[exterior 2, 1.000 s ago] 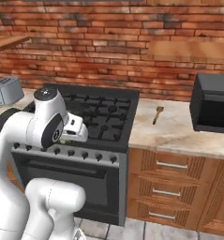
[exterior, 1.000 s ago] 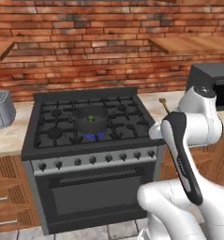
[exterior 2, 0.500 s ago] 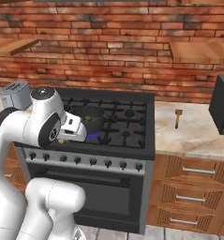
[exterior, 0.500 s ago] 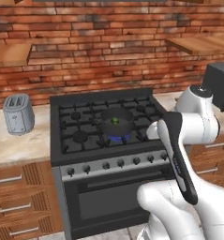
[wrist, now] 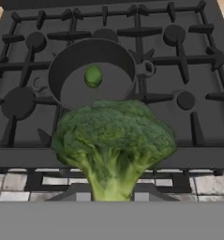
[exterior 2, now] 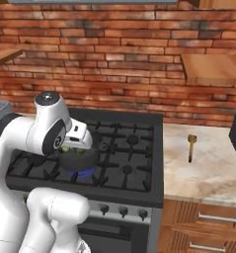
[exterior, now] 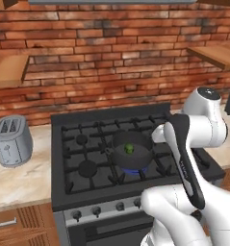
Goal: Put the avocado and broccoli in the pot. Retrieve the spatula and lightly stir the vegetables in the pot.
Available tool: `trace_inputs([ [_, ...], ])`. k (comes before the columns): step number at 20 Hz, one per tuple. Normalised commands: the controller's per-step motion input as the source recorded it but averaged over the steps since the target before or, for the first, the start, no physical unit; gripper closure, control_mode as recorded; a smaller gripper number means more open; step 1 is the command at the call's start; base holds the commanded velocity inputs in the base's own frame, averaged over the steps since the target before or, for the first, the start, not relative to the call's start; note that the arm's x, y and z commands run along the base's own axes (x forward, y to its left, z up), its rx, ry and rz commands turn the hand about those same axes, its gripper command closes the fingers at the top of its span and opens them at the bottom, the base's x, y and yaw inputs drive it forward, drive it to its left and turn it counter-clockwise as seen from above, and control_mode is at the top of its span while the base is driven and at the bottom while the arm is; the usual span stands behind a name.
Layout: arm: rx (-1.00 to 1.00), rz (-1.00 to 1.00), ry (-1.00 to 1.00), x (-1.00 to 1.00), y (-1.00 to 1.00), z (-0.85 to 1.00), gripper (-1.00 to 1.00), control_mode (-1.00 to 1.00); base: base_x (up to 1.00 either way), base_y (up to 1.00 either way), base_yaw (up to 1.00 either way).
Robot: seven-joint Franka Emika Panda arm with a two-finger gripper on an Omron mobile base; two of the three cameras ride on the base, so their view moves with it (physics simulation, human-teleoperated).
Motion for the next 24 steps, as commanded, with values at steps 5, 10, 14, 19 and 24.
trace_inputs([
  [5, 0.00, 0.00, 0.00, 0.00, 0.00, 0.00, 1.00, 1.00, 0.31, 0.02, -0.01],
  [10, 0.00, 0.00, 0.00, 0.00, 0.00, 0.00, 1.00, 1.00, 0.00, 0.00, 0.00],
  [14, 0.00, 0.00, 0.00, 0.00, 0.00, 0.00, 1.00, 1.00, 0.00, 0.00, 0.00],
  [19, 0.00, 0.00, 0.05, 0.26, 0.00, 0.00, 1.00, -1.00, 0.00, 0.00, 0.00],
  [24, 0.00, 0.00, 0.21, 0.99, 0.07, 0.00, 1.00, -1.00, 0.00, 0.00, 0.00],
])
